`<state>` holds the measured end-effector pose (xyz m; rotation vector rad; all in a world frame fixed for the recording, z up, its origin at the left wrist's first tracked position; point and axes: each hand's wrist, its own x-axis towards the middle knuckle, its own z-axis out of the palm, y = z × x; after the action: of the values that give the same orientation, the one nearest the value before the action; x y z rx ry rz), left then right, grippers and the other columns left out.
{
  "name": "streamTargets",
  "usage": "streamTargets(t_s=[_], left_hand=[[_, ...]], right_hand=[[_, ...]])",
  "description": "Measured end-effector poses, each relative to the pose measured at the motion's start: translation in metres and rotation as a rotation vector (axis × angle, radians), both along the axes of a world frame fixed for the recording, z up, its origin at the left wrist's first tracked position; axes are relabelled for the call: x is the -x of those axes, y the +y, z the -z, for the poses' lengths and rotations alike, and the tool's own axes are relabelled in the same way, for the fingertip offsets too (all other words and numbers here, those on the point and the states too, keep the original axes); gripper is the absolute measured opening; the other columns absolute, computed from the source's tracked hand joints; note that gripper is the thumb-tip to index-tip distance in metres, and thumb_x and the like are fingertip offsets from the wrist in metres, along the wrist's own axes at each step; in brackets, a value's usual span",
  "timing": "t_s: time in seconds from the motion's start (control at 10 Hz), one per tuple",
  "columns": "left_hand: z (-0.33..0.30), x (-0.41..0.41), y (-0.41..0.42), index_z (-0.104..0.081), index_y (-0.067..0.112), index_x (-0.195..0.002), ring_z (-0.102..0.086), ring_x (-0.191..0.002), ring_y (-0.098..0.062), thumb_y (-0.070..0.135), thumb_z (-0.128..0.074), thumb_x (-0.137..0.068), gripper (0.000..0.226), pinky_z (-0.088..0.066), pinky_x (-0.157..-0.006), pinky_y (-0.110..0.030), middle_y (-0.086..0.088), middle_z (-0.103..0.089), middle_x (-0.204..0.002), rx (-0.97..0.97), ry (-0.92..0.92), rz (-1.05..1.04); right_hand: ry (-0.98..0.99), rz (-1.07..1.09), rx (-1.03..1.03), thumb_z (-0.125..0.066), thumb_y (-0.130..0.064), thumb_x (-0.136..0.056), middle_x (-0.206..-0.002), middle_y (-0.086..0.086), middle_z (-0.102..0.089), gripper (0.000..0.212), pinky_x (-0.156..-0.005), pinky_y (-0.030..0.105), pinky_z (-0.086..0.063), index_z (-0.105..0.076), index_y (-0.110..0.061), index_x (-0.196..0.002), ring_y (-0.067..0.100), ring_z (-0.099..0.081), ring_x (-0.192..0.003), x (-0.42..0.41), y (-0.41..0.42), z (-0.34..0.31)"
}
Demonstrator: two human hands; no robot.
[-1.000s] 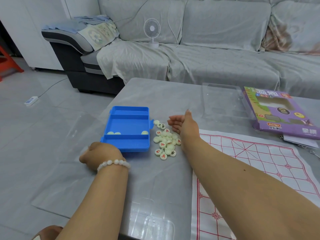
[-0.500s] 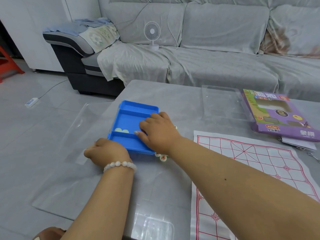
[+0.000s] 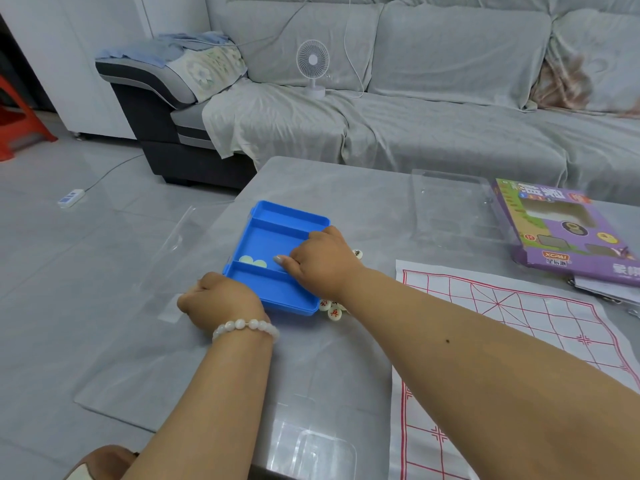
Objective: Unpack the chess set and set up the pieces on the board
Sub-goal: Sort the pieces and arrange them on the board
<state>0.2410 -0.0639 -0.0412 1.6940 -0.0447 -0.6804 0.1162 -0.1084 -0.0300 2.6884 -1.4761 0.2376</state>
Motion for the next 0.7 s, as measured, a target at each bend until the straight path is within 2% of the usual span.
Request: streamTargets(t_s=[0.1,0.2,0.3,0.4,0.5,0.6,0.7], left_hand=[[0.000,0.002,0.007,-0.038,0.011,-0.079,-0.055,-0.103,-0.043,0.022,-0.036,-0.090,0.016,-0.048,-0.088,-0.051,-0.029,-0.055,-0.114,0.025,-0.069,0.051],[-0.003,-0.002,0.010,-0.034,0.013,-0.072,-0.055,-0.105,-0.043,0.023,-0.034,-0.089,0.020,-0.047,-0.090,-0.054,-0.028,-0.055,-0.116,0.018,-0.069,0.034],[-0.004,-0.007,0.010,-0.038,0.006,-0.080,-0.052,-0.110,-0.045,0.019,-0.036,-0.091,0.017,-0.043,-0.095,-0.056,-0.030,-0.051,-0.122,0.034,0.016,0.011],[-0.002,-0.005,0.009,-0.039,0.002,-0.095,-0.050,-0.109,-0.046,0.018,-0.034,-0.092,0.016,-0.043,-0.094,-0.056,-0.032,-0.050,-0.122,0.044,0.018,0.022],[0.004,-0.008,-0.001,-0.043,0.000,-0.105,-0.057,-0.092,-0.027,0.025,-0.034,-0.093,0.028,-0.046,-0.069,-0.029,-0.015,-0.058,-0.113,0.018,0.045,-0.011],[0.009,-0.013,-0.010,-0.043,0.011,-0.106,-0.057,-0.091,-0.021,0.027,-0.034,-0.095,0.022,-0.032,-0.056,-0.018,-0.007,-0.056,-0.104,0.005,0.086,-0.034],[0.006,-0.008,-0.007,-0.042,0.016,-0.094,-0.057,-0.094,-0.027,0.028,-0.033,-0.095,0.015,-0.044,-0.064,-0.025,-0.008,-0.050,-0.097,-0.011,0.043,0.004]], right_hand=[[-0.192,0.077,0.008,-0.028,-0.044,-0.098,-0.046,-0.006,-0.025,0.054,-0.069,0.031,-0.025,-0.023,-0.023,-0.049,0.017,-0.032,-0.061,-0.003,0.003,-0.011],[-0.784,0.233,0.141,-0.033,-0.039,-0.096,-0.044,-0.004,-0.024,0.054,-0.057,0.031,-0.033,-0.020,-0.020,-0.047,0.022,-0.033,-0.051,0.015,-0.010,-0.016],[-0.778,0.640,-0.083,-0.025,-0.045,-0.100,-0.056,0.000,-0.038,0.053,-0.060,0.031,-0.029,-0.032,-0.017,-0.055,0.025,-0.043,-0.065,0.052,-0.014,-0.010],[-0.494,0.689,-0.293,-0.025,-0.046,-0.100,-0.066,0.003,-0.047,0.052,-0.063,0.030,-0.034,-0.043,-0.013,-0.064,0.028,-0.049,-0.077,0.068,-0.014,0.016],[-0.368,0.673,-0.332,-0.029,-0.041,-0.101,-0.087,0.010,-0.058,0.044,-0.072,0.031,-0.036,-0.051,-0.009,-0.081,0.030,-0.053,-0.093,0.065,-0.015,0.023],[-0.309,0.629,-0.320,-0.027,-0.038,-0.102,-0.073,0.005,-0.046,0.044,-0.071,0.030,-0.034,-0.048,-0.007,-0.076,0.027,-0.048,-0.086,0.065,-0.016,0.018],[-0.352,0.664,-0.241,-0.024,-0.037,-0.102,-0.072,0.008,-0.047,0.048,-0.067,0.030,-0.032,-0.043,-0.009,-0.069,0.025,-0.045,-0.078,0.066,-0.013,0.010]])
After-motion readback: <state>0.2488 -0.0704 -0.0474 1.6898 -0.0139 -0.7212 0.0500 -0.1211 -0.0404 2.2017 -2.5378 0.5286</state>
